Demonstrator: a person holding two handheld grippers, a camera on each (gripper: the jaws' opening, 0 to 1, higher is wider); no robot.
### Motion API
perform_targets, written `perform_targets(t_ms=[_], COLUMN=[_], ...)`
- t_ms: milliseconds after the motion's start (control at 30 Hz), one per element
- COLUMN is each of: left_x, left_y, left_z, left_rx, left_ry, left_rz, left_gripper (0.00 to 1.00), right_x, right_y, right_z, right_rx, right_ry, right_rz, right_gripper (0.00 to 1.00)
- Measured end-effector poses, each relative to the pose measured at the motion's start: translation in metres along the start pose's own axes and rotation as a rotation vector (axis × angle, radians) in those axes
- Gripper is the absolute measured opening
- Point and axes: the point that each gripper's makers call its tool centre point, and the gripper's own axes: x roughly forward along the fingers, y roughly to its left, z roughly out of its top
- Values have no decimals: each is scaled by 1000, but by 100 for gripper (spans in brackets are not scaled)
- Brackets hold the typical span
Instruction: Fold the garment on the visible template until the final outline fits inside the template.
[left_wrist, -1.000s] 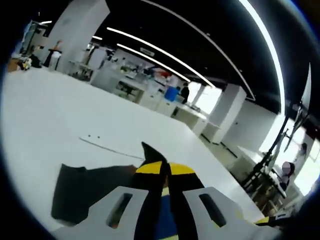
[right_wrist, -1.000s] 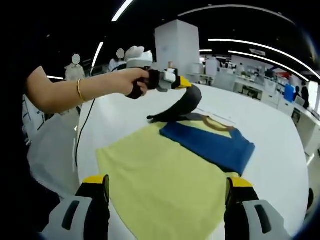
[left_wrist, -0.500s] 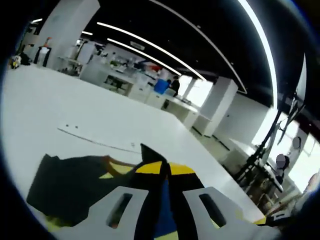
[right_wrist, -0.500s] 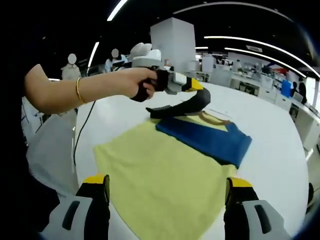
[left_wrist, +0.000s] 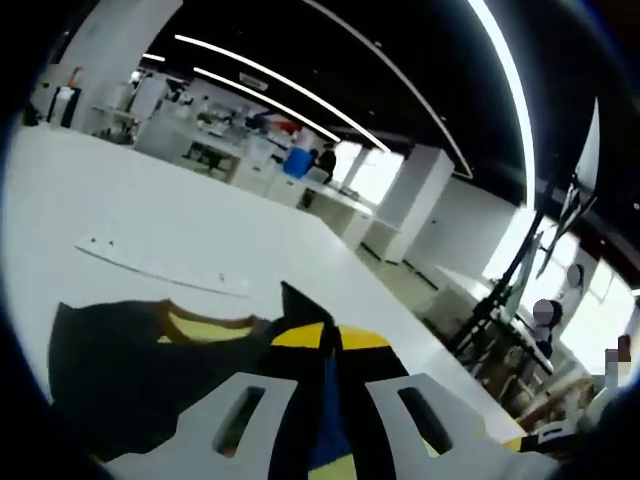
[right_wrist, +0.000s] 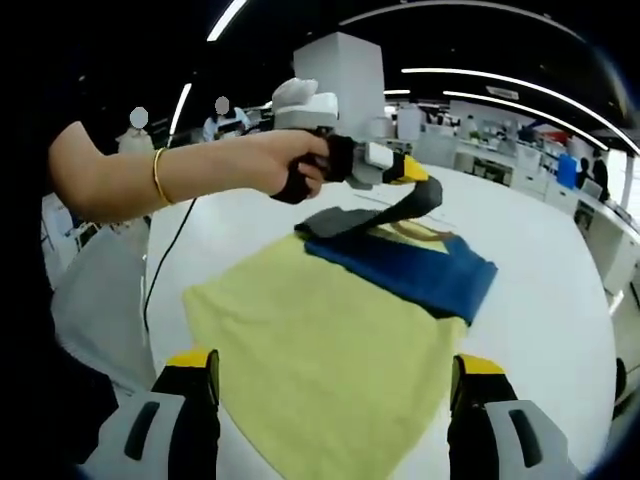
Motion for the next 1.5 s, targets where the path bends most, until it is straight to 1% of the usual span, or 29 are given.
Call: perform_targets(t_ms=[100, 200, 367, 467, 633, 800, 900, 967, 1067, 1133, 1167, 1200, 1233, 1267, 1300, 1333, 1367, 1467, 1500], left_x=[5, 9, 15, 19, 26, 29, 31, 33, 36, 37, 38, 38, 38, 37, 36, 34, 33, 25, 22], left_y=[-10, -17, -26, -32, -34, -36, -40, -42, -42, -44, -46, -49, -50, -51, -51, -50, -50, -59, -61], left_z=[-9, -16, -30, -39, -54, -72, -82, -89, -97, -105, -109, -114, -115, -119, -121, -123, -123, -116, -114], left_rx=[17, 17, 21, 39, 52, 71, 74, 90, 83, 84, 89, 97, 106, 118, 124, 148, 159, 242, 246], left_ry=[25, 40, 74, 98, 135, 183, 206, 225, 245, 265, 281, 293, 295, 308, 316, 327, 328, 307, 302], left_rz=[-29, -49, -68, -82, -80, -82, -88, -95, -95, -108, -123, -151, -159, -177, -179, -183, -186, -249, -257], left_gripper=[0, 0, 0, 0, 0, 0, 0, 0, 0, 0, 0, 0, 1, 6, 12, 21, 24, 31, 36], right_x=[0, -1, -3, -4, -4, -4, -4, -4, -5, -6, -6, -7, -7, -8, -9, -9, -10, -11, -11], right_y=[-1, -2, -4, -4, -5, -4, -4, -5, -5, -5, -6, -6, -6, -5, -5, -5, -5, -5, -4], right_z=[-2, -3, -7, -9, -10, -11, -12, -14, -14, -14, -14, -14, -14, -15, -15, -15, -15, -15, -16], right_rx=[3, 5, 7, 10, 16, 17, 18, 19, 24, 29, 30, 31, 32, 33, 33, 34, 36, 39, 40], right_ry=[3, 7, 12, 15, 14, 15, 17, 19, 16, 14, 14, 13, 13, 13, 11, 10, 10, 9, 10], right_rz=[-1, -6, -13, -16, -17, -15, -16, -17, -20, -23, -23, -24, -24, -22, -23, -23, -23, -17, -14], right_gripper=[95, 95, 94, 94, 94, 94, 94, 95, 95, 95, 95, 95, 95, 96, 96, 96, 96, 96, 96])
